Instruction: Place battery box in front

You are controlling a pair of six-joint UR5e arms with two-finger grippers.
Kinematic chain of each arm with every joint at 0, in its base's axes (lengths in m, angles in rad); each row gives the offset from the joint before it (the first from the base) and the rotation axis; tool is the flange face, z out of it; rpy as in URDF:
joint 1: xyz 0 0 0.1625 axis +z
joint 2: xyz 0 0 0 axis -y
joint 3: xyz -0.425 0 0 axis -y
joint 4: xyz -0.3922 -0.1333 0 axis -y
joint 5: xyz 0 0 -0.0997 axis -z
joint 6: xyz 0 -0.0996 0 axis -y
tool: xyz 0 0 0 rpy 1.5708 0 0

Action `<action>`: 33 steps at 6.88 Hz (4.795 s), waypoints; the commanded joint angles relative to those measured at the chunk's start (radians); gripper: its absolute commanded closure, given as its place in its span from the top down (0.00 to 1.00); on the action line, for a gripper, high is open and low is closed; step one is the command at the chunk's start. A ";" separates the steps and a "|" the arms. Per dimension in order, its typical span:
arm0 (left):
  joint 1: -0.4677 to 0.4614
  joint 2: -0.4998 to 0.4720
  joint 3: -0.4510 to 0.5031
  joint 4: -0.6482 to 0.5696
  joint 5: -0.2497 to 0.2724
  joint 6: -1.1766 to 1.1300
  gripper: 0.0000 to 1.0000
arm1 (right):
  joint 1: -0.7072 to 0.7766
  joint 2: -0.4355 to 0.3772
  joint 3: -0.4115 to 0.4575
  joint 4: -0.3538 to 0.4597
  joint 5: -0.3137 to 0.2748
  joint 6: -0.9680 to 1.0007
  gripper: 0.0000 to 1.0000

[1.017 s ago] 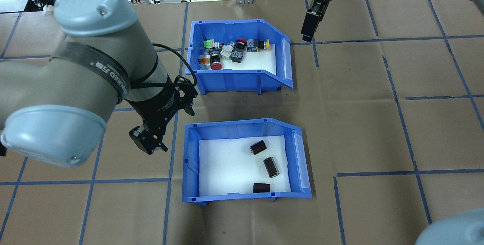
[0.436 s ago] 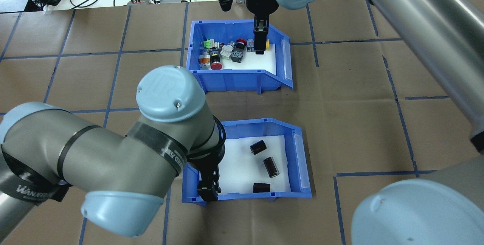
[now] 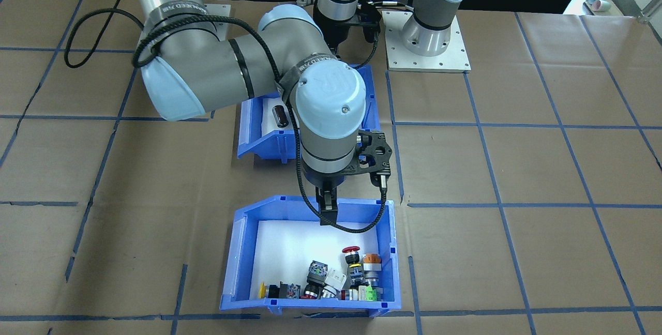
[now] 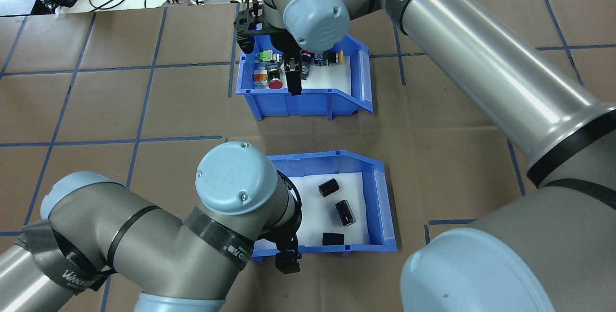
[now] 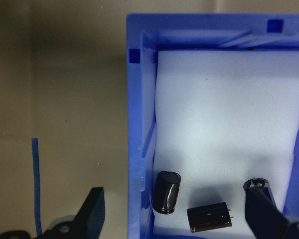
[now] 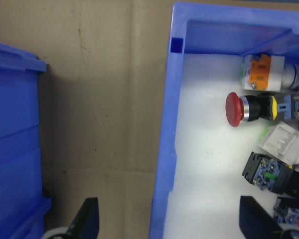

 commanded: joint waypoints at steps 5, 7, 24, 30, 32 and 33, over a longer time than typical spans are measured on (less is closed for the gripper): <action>-0.045 -0.068 -0.053 0.063 -0.007 -0.021 0.78 | 0.013 0.057 0.117 -0.175 -0.005 0.023 0.72; -0.045 -0.065 -0.058 0.072 -0.054 -0.012 0.21 | 0.012 0.053 0.109 -0.173 -0.002 0.023 0.37; 0.191 -0.478 0.647 -0.011 0.001 0.410 0.00 | -0.652 -0.599 0.678 -0.128 -0.096 -0.632 0.05; 0.184 -0.699 0.733 0.211 -0.042 0.407 0.02 | -0.677 -0.872 0.945 -0.224 -0.087 -0.632 0.05; 0.179 -0.707 0.732 0.212 -0.047 0.396 0.04 | -0.677 -0.910 0.985 -0.224 -0.088 -0.632 0.05; 0.179 -0.707 0.730 0.210 -0.045 0.395 0.10 | -0.677 -0.920 0.989 -0.221 -0.093 -0.632 0.05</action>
